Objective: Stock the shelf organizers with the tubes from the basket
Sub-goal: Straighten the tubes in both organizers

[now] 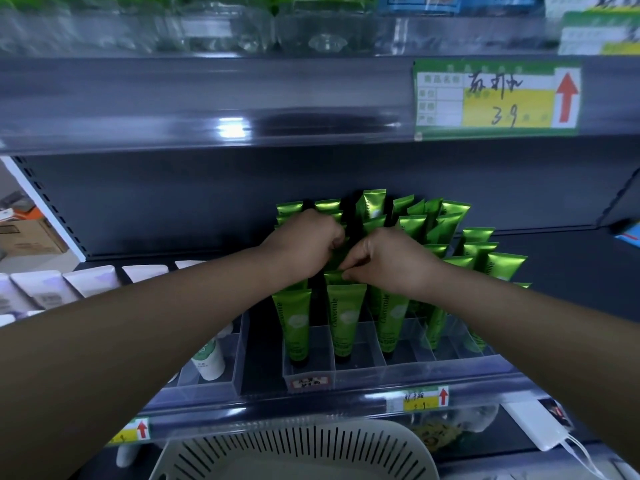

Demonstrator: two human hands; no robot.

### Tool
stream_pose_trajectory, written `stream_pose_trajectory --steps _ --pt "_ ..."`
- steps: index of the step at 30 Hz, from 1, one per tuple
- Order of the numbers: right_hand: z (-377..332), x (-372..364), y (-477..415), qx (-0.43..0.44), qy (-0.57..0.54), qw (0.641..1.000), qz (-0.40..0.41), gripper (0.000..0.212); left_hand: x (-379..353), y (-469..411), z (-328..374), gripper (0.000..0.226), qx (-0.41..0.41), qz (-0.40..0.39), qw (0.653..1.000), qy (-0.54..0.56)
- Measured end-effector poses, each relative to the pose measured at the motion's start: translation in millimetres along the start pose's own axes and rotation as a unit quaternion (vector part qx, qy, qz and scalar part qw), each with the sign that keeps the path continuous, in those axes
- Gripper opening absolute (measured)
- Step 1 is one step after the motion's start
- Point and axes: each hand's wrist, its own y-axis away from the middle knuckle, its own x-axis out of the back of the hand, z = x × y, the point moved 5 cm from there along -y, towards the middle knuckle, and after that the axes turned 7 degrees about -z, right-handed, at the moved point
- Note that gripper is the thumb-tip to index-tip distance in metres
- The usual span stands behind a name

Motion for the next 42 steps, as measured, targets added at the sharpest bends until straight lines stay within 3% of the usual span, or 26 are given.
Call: stream_pose_trajectory --steps 13,18,24,29,36,42 --pt "2.5 24.4 8.6 0.000 -0.032 0.999 0.012 0.019 9.0 2.8 1.7 0.024 0.000 -0.015 1.000 -0.005" --pt "13.5 61.3 19.5 -0.015 -0.035 0.998 0.048 0.016 21.3 -0.9 5.1 0.034 -0.003 -0.005 1.000 -0.002" --pt "38.6 87.5 32.7 -0.046 -0.024 0.995 0.079 0.014 25.2 -19.2 22.2 0.030 -0.006 0.002 0.999 0.050" --pt "46.6 79.4 35.0 -0.041 0.040 0.997 0.054 0.019 16.5 -33.6 47.5 0.025 -0.025 -0.005 0.998 0.057" --pt "42.6 58.1 22.2 0.018 0.207 0.978 0.012 0.024 -5.5 -49.3 61.4 0.022 -0.020 -0.054 0.998 -0.025" --pt "47.3 55.1 18.7 0.012 0.232 0.973 0.006 0.025 -12.0 -55.8 55.3 0.014 -0.007 -0.076 0.995 -0.063"
